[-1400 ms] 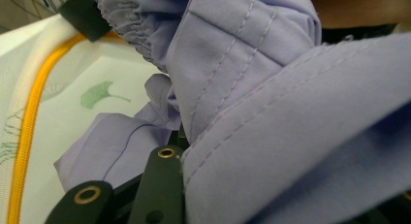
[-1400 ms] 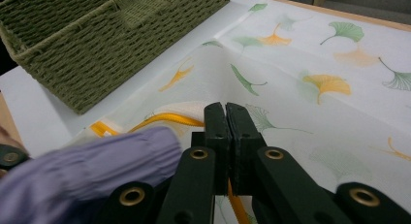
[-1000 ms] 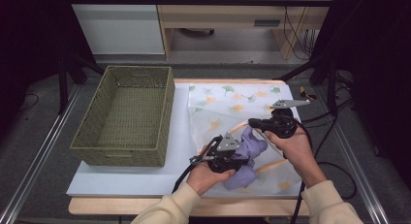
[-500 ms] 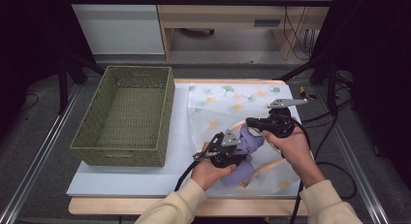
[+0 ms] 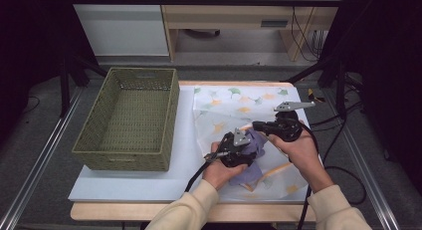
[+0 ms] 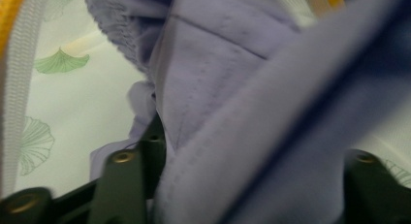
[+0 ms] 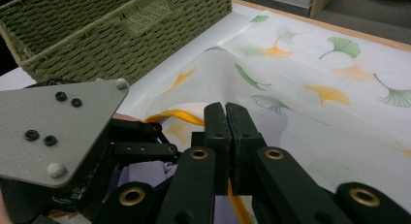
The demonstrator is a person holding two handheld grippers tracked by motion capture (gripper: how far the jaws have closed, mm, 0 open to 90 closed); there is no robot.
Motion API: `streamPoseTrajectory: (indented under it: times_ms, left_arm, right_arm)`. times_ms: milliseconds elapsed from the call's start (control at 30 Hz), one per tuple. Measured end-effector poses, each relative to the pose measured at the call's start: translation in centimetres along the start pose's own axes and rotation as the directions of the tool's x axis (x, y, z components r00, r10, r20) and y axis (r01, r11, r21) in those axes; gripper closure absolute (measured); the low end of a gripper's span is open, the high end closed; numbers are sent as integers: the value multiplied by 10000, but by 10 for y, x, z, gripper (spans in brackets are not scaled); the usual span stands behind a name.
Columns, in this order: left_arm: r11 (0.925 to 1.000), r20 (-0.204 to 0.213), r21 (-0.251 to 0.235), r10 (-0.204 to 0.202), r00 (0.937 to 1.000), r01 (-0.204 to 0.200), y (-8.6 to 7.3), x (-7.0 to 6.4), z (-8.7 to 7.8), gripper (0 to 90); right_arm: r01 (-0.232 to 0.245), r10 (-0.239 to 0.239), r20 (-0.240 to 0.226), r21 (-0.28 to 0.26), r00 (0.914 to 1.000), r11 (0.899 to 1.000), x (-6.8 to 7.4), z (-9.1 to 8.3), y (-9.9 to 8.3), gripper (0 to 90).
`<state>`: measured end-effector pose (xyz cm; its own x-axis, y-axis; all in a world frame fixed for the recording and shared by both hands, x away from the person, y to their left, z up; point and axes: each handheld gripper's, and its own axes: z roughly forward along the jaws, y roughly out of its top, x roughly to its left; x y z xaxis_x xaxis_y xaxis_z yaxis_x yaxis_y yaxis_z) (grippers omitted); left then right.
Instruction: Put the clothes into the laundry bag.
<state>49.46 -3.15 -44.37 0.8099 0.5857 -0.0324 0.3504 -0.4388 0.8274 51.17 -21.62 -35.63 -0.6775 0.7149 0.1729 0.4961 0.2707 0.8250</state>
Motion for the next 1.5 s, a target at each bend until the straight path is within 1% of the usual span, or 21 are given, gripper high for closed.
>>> streamPoseTrajectory:
  times_ms: [100,133,200,367,433,533,667,767,867,1000,1100,1200,1267,1500]
  left_arm:
    - [9998,-23,-208,39,10000,-40,1,-1,-4,381]
    - [9995,-27,-321,15,10000,-16,1,-1,-5,359]
    - [9982,-31,-591,-52,10000,50,3,-2,-9,311]
    - [9953,-118,-939,239,9996,-249,5,-4,-16,264]
    - [9944,-49,-1035,188,9998,-192,5,-4,-19,227]
    - [9927,-24,-1183,237,9997,-238,4,-4,-24,210]
    - [9880,-86,-1494,378,9993,-386,3,-5,-32,202]
    - [9799,-105,-1926,503,9987,-514,5,-6,-38,203]
    - [9739,-102,-2213,496,9987,-507,8,-6,-44,205]
    - [9725,-60,-2271,508,9987,-508,8,-6,-49,211]
    - [9681,-8,-2458,503,9987,-490,9,-7,-53,219]
    - [9667,-15,-2512,502,9987,-490,10,-7,-56,228]
    - [9668,-33,-2503,528,9986,-519,10,-7,-57,237]
    - [9681,1,-2459,500,9987,-484,10,-6,-58,246]
  right_arm:
    - [-22,22,24,50,10000,10000,-2,1,-1,888]
    - [-100,100,5,36,10000,9999,-2,2,-1,888]
    - [-62,62,39,17,10000,10000,-3,3,-2,888]
    - [-98,98,60,38,9999,9999,-3,4,-2,888]
    - [-123,123,76,29,9999,9999,-3,4,-3,888]
    - [-180,180,95,40,9998,9998,-3,4,-3,888]
    - [-169,169,67,13,9998,9999,-3,5,-4,888]
    - [-193,193,76,-1,9998,9998,-3,5,-4,888]
    - [-192,192,73,5,9998,9998,-3,5,-4,888]
    - [-199,198,116,80,9997,9998,-3,6,-5,888]
    - [-242,241,96,55,9997,9997,-3,6,-5,887]
    - [-200,200,87,70,9998,9998,-2,8,-5,888]
    - [-140,140,36,54,9999,9999,-1,8,-5,888]
    - [-182,182,18,108,9998,9998,0,8,-5,888]
